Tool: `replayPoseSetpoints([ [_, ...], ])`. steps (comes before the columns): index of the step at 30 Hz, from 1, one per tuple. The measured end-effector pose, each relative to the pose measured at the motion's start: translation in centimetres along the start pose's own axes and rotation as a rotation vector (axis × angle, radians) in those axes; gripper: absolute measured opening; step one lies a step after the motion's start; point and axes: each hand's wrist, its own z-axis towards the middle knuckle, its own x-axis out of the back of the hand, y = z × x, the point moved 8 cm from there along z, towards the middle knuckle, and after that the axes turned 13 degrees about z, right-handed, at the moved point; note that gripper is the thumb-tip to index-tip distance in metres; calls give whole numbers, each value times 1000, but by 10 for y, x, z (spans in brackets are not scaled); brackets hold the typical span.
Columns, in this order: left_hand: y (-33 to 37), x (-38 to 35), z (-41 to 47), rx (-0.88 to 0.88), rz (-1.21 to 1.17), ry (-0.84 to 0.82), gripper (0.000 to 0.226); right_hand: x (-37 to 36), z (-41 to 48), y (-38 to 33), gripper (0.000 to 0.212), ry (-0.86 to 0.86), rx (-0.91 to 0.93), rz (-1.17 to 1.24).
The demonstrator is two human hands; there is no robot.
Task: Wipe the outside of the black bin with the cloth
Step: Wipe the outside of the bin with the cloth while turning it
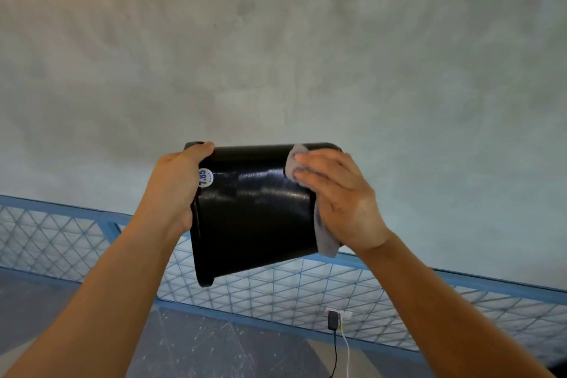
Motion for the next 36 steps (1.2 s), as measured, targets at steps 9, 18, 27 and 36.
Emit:
replayPoseSetpoints([
  [9,-2,17,20,7,23,1,39,-29,-41,-11,29,-198,-15,46],
  [18,-4,15,12,-12,-68,41,21,-8,-51,2,24,-62,-78,50],
  [27,6,-1,-3,-97,42,41,21,-38,-22,-22,36,-143,-78,20],
  [36,-2,10,-2,-42,-11,59,21,-70,-40,-50,47,-359,-28,-4],
])
